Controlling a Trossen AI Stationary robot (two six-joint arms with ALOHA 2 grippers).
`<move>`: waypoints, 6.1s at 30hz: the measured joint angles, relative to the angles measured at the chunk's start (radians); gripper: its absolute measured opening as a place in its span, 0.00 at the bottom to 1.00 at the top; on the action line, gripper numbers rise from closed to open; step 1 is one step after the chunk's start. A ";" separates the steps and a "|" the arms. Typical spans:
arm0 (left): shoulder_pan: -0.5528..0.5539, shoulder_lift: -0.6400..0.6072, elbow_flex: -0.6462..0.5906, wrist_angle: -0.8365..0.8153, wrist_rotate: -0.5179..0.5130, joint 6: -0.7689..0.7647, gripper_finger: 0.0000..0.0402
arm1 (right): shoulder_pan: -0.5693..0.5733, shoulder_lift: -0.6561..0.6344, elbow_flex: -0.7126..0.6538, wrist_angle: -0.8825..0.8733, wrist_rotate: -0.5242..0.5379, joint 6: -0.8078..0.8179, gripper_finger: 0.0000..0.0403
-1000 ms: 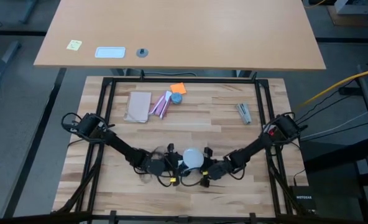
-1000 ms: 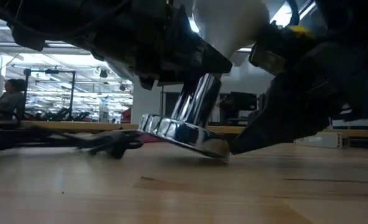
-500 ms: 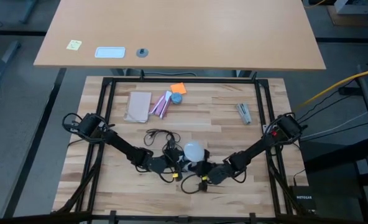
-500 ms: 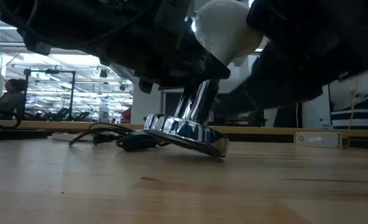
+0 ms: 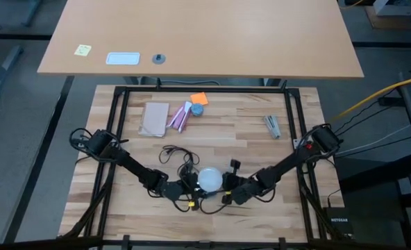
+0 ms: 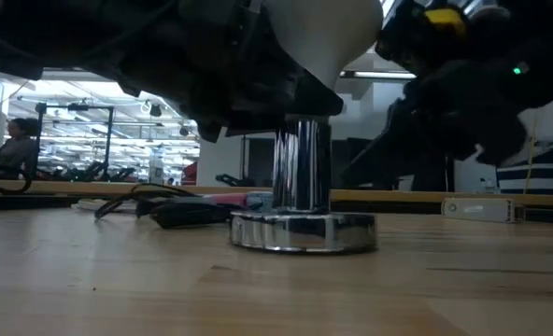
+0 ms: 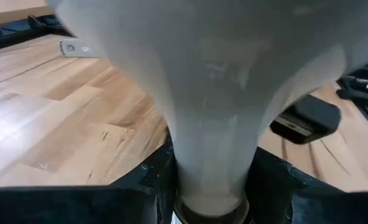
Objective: Screw lightbulb
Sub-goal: Remove the lightbulb from the lamp
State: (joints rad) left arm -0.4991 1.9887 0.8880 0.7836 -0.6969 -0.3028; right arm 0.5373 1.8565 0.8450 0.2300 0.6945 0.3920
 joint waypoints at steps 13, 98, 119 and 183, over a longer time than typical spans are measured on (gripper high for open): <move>-0.003 -0.002 0.000 -0.004 -0.002 -0.011 0.35 | -0.070 0.124 0.000 0.170 -0.172 0.039 0.01; -0.064 -0.041 0.003 -0.212 -0.186 -0.193 0.35 | 0.042 0.237 0.341 0.076 -0.240 -0.183 0.01; 0.000 -0.035 -0.001 -0.090 -0.212 -0.100 0.35 | 0.073 0.093 0.586 -0.690 -0.011 -0.378 0.01; 0.004 0.066 0.007 0.030 -0.040 -0.101 0.35 | 0.062 0.101 -0.069 0.227 -0.165 0.119 0.01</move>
State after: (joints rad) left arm -0.4950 2.0544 0.8951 0.8139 -0.7366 -0.4039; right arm 0.5997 1.9577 0.7756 0.4572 0.5297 0.5105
